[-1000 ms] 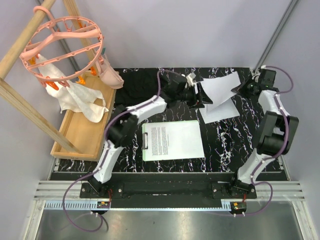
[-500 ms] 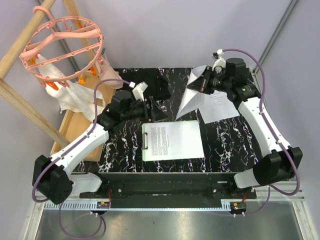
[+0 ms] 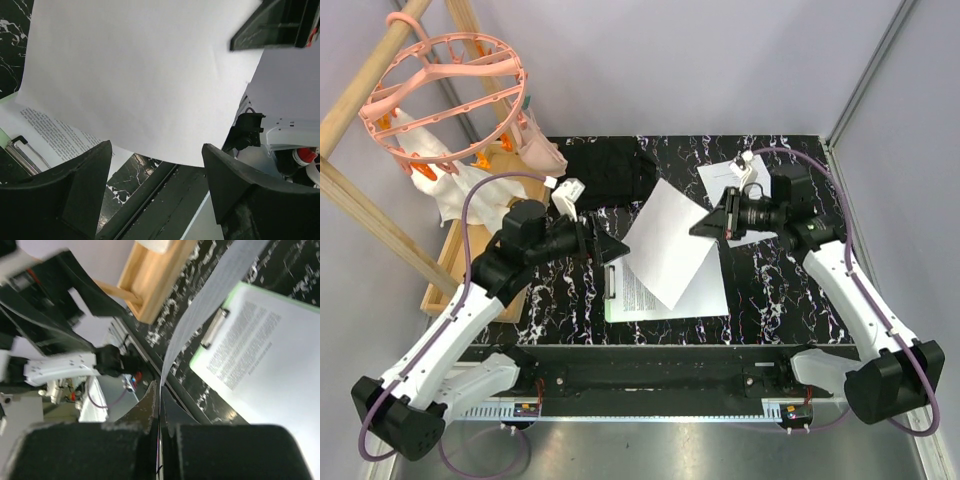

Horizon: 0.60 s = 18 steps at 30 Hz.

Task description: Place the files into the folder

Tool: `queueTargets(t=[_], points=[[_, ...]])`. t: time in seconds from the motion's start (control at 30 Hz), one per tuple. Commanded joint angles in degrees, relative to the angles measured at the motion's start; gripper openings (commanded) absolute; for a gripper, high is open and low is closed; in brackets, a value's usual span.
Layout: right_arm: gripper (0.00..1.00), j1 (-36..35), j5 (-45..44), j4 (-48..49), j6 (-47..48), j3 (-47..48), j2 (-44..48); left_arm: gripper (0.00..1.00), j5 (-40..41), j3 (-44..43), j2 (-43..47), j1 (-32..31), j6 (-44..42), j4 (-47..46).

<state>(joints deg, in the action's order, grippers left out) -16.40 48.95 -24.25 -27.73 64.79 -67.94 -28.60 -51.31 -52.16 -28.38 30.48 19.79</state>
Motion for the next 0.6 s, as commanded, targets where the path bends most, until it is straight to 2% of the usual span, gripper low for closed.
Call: queueTargets(t=[0.0,0.13,0.17,0.27,0.3,0.4,0.5,0.57], points=[[0.00,-0.3,-0.3,-0.9,10.4,-5.8,2.6,0.76,3.3,-4.9,-3.3,0.3,5.3,3.0],[0.00,-2.7,0.2,-3.6,17.1,-6.2,-1.0,0.78,-2.1,-8.2,-12.1,0.6,17.3,2.7],[0.00,-3.8,-1.0,-3.6,18.5,-6.0,-1.4,0.79,-3.1,-8.6,-13.6,0.7,22.5,2.2],[0.00,-7.8,-4.0,-4.5,21.2,-4.7,-2.9,0.81,-4.8,-10.6,-19.4,0.7,30.4,2.4],[0.00,-8.6,-5.4,-4.6,21.5,-4.7,-3.2,0.82,-4.9,-11.5,-21.6,0.7,30.7,2.6],[0.00,-9.9,-7.3,-5.8,22.7,-4.6,-3.1,0.84,-0.6,-14.3,-22.2,0.6,32.7,5.3],[0.00,-10.9,-7.5,-6.7,23.4,-4.1,-2.8,0.99,4.1,-15.1,-20.7,0.5,35.9,5.8],[0.00,-12.5,-8.4,-7.1,24.0,-3.4,-2.8,0.99,5.5,-15.6,-20.4,0.5,38.5,8.1]])
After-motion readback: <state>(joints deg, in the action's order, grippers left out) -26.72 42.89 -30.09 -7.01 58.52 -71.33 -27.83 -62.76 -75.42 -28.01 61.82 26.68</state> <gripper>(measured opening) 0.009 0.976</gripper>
